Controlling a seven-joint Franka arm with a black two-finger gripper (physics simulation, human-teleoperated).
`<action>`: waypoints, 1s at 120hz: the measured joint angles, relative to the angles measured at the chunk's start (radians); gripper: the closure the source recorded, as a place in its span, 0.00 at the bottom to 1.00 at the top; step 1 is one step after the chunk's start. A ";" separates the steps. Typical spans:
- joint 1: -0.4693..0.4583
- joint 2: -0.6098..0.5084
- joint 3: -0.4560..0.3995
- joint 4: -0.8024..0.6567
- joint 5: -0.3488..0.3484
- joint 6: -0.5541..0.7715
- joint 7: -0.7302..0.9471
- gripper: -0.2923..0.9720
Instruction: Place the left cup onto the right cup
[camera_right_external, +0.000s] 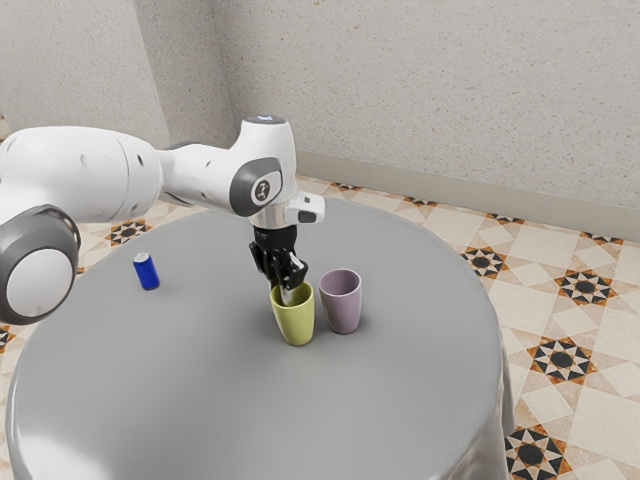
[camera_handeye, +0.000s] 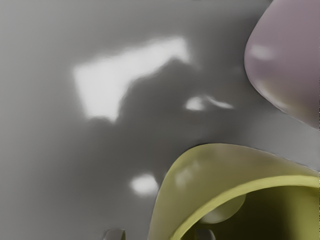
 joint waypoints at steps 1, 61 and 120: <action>0.000 0.000 0.000 0.000 0.000 0.000 0.000 0.70; 0.000 -0.053 0.002 -0.013 0.012 0.001 -0.002 0.84; 0.001 -0.163 0.011 -0.026 0.020 -0.019 -0.008 0.85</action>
